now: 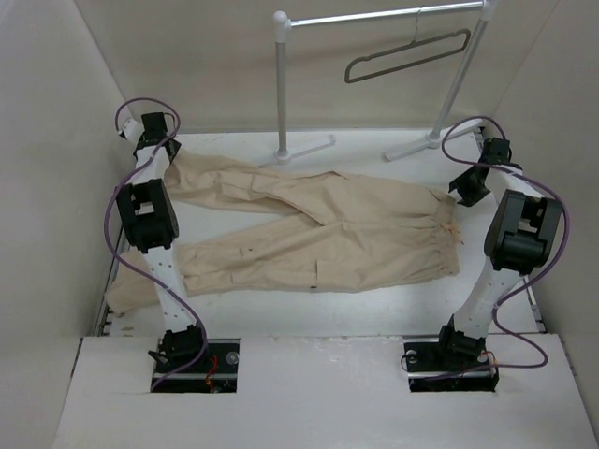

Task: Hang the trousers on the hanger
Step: Flatten out the trousers at the center of the board.

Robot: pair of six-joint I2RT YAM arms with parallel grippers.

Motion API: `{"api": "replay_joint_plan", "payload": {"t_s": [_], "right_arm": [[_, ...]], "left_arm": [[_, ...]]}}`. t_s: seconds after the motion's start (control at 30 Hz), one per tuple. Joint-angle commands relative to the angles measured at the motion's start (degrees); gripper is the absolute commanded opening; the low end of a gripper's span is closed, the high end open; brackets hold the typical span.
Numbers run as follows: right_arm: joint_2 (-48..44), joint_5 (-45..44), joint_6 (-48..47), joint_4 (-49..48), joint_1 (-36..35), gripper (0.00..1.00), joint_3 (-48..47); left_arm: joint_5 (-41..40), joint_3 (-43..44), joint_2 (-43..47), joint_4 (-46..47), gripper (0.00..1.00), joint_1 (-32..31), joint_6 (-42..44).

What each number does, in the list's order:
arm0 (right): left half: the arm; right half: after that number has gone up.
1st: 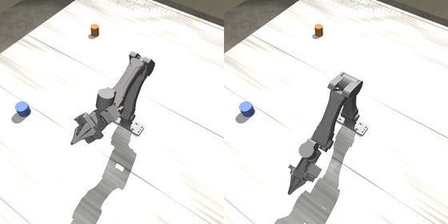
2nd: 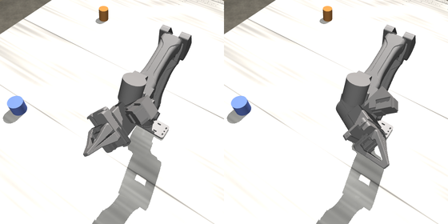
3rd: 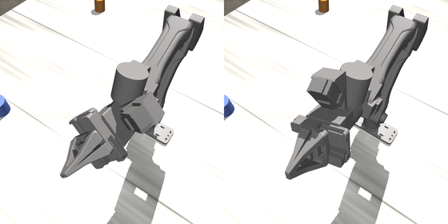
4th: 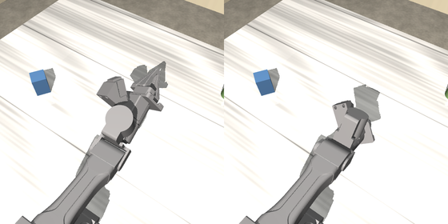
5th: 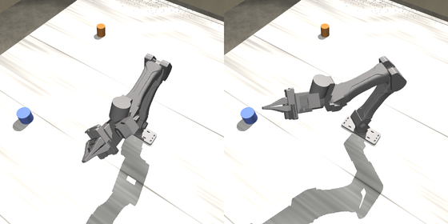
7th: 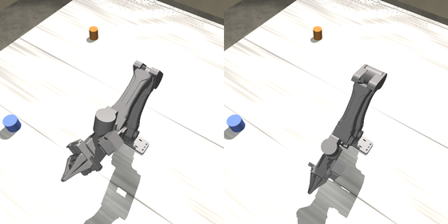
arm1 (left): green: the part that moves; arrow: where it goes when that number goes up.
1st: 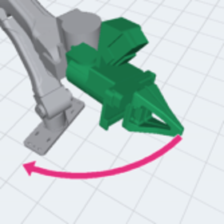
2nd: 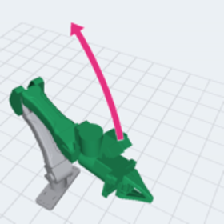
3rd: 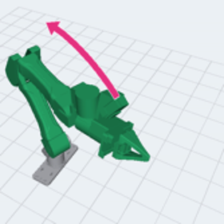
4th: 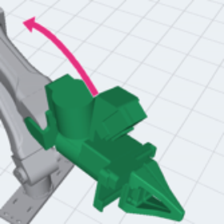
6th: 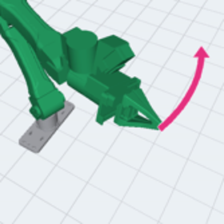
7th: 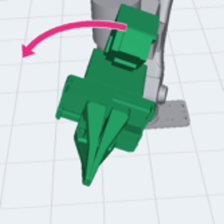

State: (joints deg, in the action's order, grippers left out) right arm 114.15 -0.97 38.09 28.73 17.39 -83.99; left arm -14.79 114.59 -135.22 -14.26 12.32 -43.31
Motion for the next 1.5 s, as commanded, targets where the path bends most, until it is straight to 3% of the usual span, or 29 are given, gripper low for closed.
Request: {"api": "replay_joint_plan", "payload": {"t_s": [0.0, 0.13, 0.27, 0.47, 0.7, 0.87, 0.93, 0.97, 1.0, 1.13, 1.3, 1.47], "right_arm": [[0.99, 0.62, -1.87, 1.41, -0.64, 0.48, -3.37], [1.34, 0.71, -2.23, 1.94, -0.73, 0.37, -4.17], [1.87, 2.11, -1.87, 1.77, -1.34, 0.31, -4.26], [1.96, 1.68, -1.79, 1.15, -2.31, 0.47, -2.85], [2.31, 1.85, -1.17, 1.06, -2.58, 0.31, -3.46], [1.96, 1.76, -0.82, 0.89, -2.4, 0.28, -3.82], [1.78, 1.85, -0.65, 0.28, -2.4, 0.19, -3.73], [1.52, 1.68, -0.64, -0.08, -2.4, 0.16, -3.56], [1.26, 1.5, -0.47, -0.51, -2.4, 0.13, -3.21], [-1.2, -0.08, 1.2, -3.32, -2.23, 0.07, -1.54], [-5.16, -1.13, 4.27, -7.54, -0.91, 0.06, 0.22], [-8.06, -1.84, 7.35, -12.46, 0.5, 0.06, 3.12]], "left_arm": [[-0.16, -6.97, 13.63, 2.13, 0.5, -1.36, 0.51], [-0.07, -24.81, 26.73, 1.7, 0.52, -6.89, 0.16], [0.8, -36.08, 32.29, 2.13, 0.53, -9.98, -1.24], [8.37, -36.46, 30.28, 0.73, 0.52, -6.39, -6.7], [8.28, -32.76, 24.31, -0.95, 0.47, -2.52, -7.58], [8.64, -28.28, 19.91, -3.66, 0.44, -1.46, -7.49], [8.55, -27.84, 19.21, -3.49, 0.34, -1.11, -7.49], [8.46, -27.92, 19.38, -3.23, 0.23, -0.85, -7.67], [8.11, -28.27, 20.07, -2.62, 0.15, -0.76, -8.02], [7.23, -29.33, 24.72, -1.21, 0.04, -0.93, -8.63], [6.88, -32.04, 33.16, -1.64, 0.01, -1.2, -8.63], [2.84, -43.45, 41.16, -1.65, 0.0, 0.47, -8.89]]}}
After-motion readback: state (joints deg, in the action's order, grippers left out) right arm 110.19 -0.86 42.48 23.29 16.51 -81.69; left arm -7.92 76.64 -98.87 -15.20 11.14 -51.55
